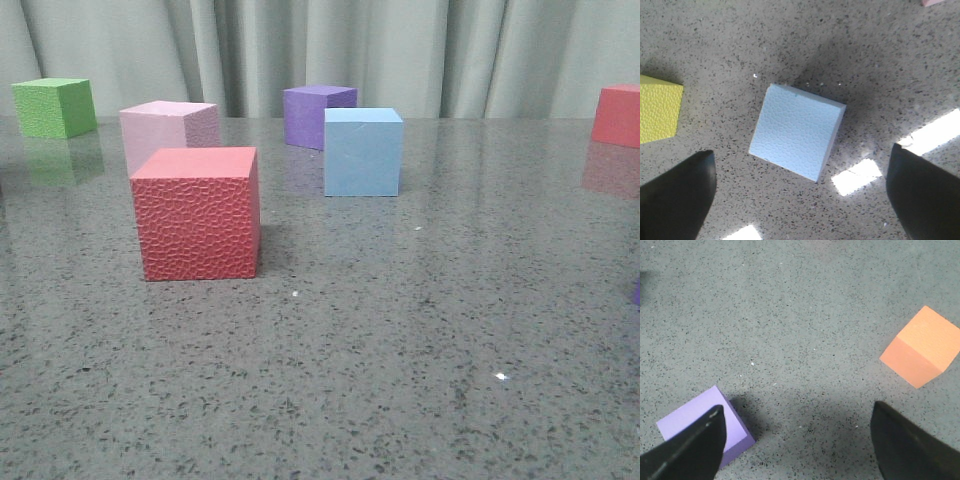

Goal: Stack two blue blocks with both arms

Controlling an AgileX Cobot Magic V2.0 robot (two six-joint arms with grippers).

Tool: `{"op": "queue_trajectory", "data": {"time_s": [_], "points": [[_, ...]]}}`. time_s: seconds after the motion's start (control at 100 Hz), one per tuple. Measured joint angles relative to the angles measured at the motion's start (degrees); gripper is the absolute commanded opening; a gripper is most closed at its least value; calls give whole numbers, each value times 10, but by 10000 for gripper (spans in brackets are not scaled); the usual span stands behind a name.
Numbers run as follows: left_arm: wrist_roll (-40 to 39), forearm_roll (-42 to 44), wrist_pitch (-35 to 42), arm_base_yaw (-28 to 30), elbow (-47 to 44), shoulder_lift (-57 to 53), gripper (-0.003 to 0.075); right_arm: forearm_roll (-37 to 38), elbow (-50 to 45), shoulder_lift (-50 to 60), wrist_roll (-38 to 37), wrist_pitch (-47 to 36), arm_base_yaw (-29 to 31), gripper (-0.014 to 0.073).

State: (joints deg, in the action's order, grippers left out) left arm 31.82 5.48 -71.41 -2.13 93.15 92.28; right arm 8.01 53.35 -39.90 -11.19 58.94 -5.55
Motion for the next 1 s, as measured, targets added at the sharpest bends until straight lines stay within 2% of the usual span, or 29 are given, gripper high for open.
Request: {"op": "queue_trajectory", "data": {"time_s": [0.48,1.0], "points": [[2,4,0,0,1,1,663,-2,0,0,0,-3,0,590],[103,4,0,0,2,14,663,-3,0,0,0,-3,0,590]]}}
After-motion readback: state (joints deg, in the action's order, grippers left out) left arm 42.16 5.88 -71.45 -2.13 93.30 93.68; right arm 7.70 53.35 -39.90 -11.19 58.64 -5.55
